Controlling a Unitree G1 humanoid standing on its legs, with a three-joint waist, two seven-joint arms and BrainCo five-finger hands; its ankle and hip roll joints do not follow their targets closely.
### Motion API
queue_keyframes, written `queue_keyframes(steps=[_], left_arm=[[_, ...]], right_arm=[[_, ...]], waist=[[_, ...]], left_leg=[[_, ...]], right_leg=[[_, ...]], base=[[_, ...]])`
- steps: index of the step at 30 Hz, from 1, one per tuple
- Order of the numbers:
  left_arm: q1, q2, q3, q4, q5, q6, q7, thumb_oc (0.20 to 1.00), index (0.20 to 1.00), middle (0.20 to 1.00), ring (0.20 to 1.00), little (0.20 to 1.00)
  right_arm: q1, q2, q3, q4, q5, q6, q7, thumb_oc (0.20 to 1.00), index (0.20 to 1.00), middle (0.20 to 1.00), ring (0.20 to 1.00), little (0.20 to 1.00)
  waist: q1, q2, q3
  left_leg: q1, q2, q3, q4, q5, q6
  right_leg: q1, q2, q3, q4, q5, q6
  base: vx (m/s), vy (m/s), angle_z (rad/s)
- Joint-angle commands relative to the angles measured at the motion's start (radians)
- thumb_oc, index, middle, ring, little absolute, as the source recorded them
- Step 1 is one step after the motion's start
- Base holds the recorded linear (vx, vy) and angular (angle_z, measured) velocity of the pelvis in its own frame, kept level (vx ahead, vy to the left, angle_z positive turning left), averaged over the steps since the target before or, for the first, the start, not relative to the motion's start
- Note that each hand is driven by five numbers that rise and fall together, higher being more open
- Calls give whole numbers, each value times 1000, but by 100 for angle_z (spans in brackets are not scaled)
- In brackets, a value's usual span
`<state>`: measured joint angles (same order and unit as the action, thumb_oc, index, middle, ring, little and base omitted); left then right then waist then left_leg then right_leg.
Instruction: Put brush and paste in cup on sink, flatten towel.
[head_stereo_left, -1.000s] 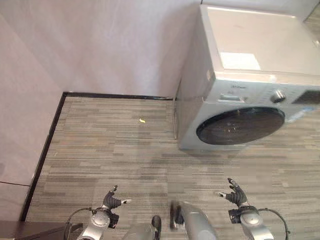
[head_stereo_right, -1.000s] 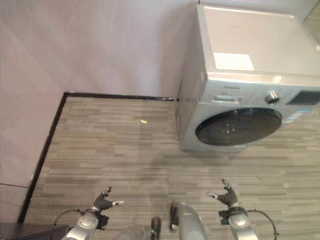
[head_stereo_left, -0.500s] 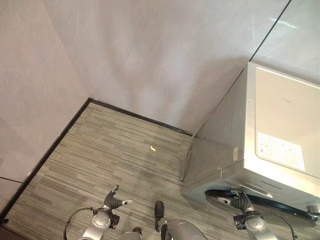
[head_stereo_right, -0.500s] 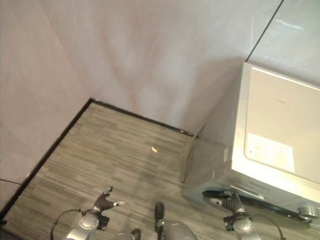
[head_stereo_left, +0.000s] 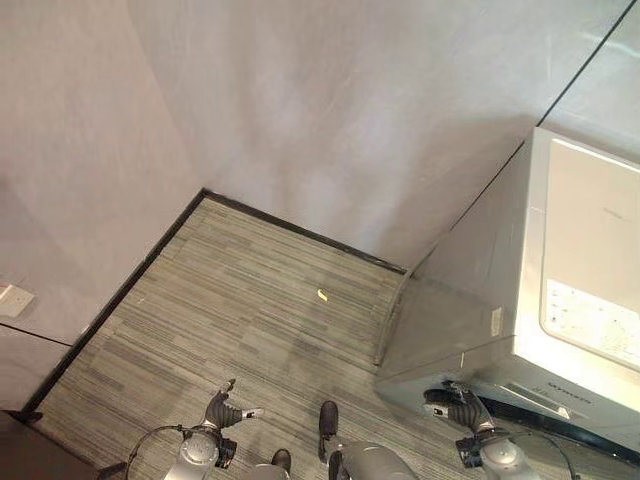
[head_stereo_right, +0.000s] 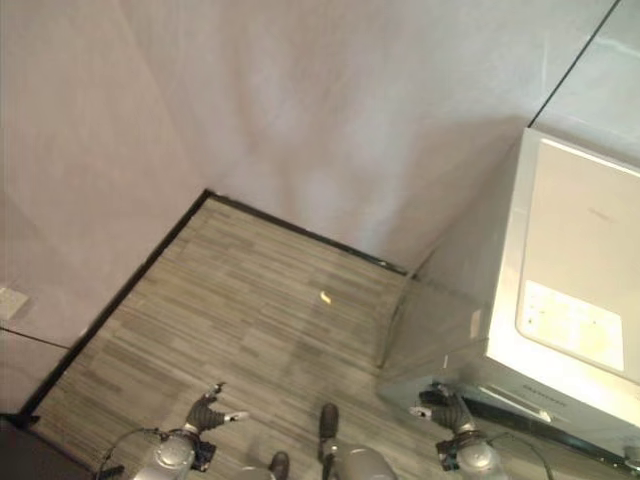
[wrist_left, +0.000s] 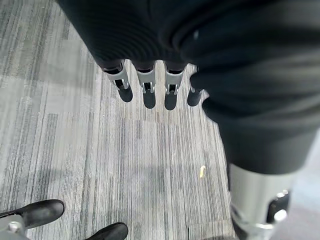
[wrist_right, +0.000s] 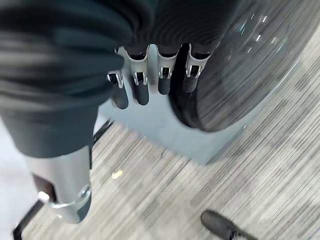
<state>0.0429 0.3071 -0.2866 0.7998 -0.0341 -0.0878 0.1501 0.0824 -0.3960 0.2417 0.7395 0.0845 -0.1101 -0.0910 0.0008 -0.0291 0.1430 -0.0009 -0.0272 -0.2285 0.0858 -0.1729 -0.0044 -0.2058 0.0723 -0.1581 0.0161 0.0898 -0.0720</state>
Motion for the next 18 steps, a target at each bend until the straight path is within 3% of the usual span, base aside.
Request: queue_keyframes(steps=[1,2,4,5,7,8,12,14,18], left_arm=[[-35,26,13,-51,-52,-40,6,1000,1000,1000,1000,1000],[-35,27,13,-51,-53,-40,6,1000,1000,1000,1000,1000],[-58,22,5,-66,-51,-36,4,1000,1000,1000,1000,1000],[-59,22,5,-66,-51,-36,4,1000,1000,1000,1000,1000],[-83,9,-7,-56,-39,-30,-1,1000,1000,1000,1000,1000],[-83,8,-10,-61,-36,-28,-3,1000,1000,1000,1000,1000],[-72,11,-8,-53,-22,-26,-2,1000,1000,1000,1000,1000],[-54,12,1,-21,-10,-20,-2,1000,1000,1000,1000,1000],[-36,23,10,-9,9,-21,-6,1000,1000,1000,1000,1000]], right_arm=[[-10,-31,-20,-8,3,-33,-3,1000,1000,1000,1000,1000],[-10,-31,-20,-8,3,-33,-3,1000,1000,1000,1000,1000],[-5,-42,-44,-6,5,-27,-13,1000,1000,1000,1000,1000],[-5,-42,-44,-6,5,-27,-13,1000,1000,1000,1000,1000],[1,-41,-69,31,17,-16,-34,1000,1000,1000,1000,1000],[0,-40,-72,30,19,-14,-36,1000,1000,1000,1000,1000],[-9,-33,-63,25,17,-7,-34,1000,1000,1000,1000,1000],[-22,-21,-53,22,16,-5,-26,1000,1000,1000,1000,1000],[-32,-13,-48,18,19,-11,-20,1000,1000,1000,1000,1000]], waist=[[10,-32,25],[6,-34,22],[-13,-30,31],[-15,-31,29],[-43,-23,39],[-46,-22,39],[-35,-18,37],[-22,-24,24],[-11,-34,14]], left_leg=[[-12,-9,35,25,134,-41],[-18,-12,31,25,139,-41],[-58,9,177,45,116,-39],[-62,7,176,45,119,-38],[-101,56,453,78,93,-24],[-109,61,489,91,94,-24],[-90,54,484,94,65,-26],[-57,35,471,33,52,-6],[-48,15,459,1,80,15]], right_leg=[[39,-156,-54,81,-62,172],[35,-160,-57,79,-59,173],[47,-182,-103,72,-65,178],[44,-184,-103,71,-62,179],[71,-216,-190,52,-57,186],[74,-222,-210,51,-54,187],[96,-217,-218,64,-66,194],[106,-224,-221,83,-69,200],[99,-236,-219,91,-47,197]], base=[[-53,-21,22],[-78,-23,38],[-46,-6,115],[-75,-15,162],[-115,6,87],[-73,17,126],[24,51,58],[-18,87,-6],[-71,77,5]])
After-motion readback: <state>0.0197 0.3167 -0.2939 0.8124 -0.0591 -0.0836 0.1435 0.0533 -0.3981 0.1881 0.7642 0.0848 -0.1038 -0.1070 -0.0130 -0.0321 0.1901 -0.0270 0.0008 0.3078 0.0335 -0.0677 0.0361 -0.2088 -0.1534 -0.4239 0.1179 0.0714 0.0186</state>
